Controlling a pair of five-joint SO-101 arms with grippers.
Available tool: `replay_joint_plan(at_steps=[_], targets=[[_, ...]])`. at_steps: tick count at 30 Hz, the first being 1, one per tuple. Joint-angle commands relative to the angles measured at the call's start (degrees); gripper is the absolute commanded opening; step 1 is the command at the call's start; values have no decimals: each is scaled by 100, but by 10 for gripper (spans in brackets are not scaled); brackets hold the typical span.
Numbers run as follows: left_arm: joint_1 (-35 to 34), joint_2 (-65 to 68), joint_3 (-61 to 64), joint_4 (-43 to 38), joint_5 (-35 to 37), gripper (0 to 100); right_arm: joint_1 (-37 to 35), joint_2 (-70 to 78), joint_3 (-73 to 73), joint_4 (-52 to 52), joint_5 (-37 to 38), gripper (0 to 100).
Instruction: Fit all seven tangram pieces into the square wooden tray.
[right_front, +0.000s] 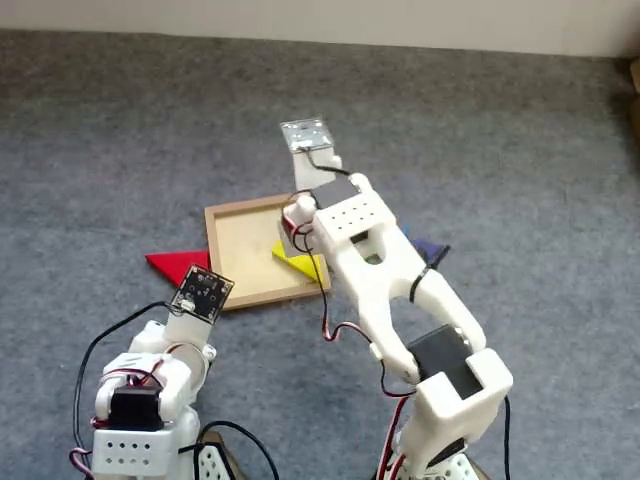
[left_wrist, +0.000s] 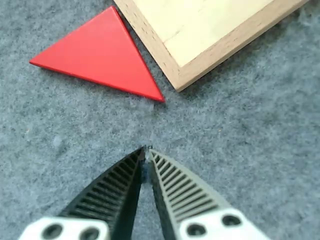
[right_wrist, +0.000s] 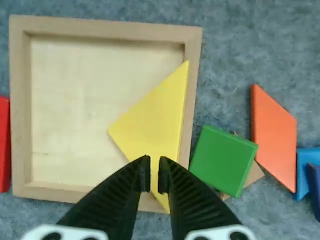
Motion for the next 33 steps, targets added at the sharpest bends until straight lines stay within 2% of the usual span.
replay_joint_plan(at_steps=[1, 5, 14, 23, 27, 33], targets=[[40, 48, 110, 26, -9, 7, 75, -356, 312, -743, 70, 33], [40, 48, 110, 26, -9, 7, 13, -303, 637, -1288, 70, 33], [40, 48, 110, 26, -9, 7, 4, 769, 365, -1323, 70, 33], [40, 48, 110, 26, -9, 7, 13, 892, -40, -1288, 70, 30], [40, 48, 110, 26, -9, 7, 40, 426, -40, -963, 70, 22], [40, 48, 110, 26, -9, 7, 48, -1051, 66, -259, 70, 22]])
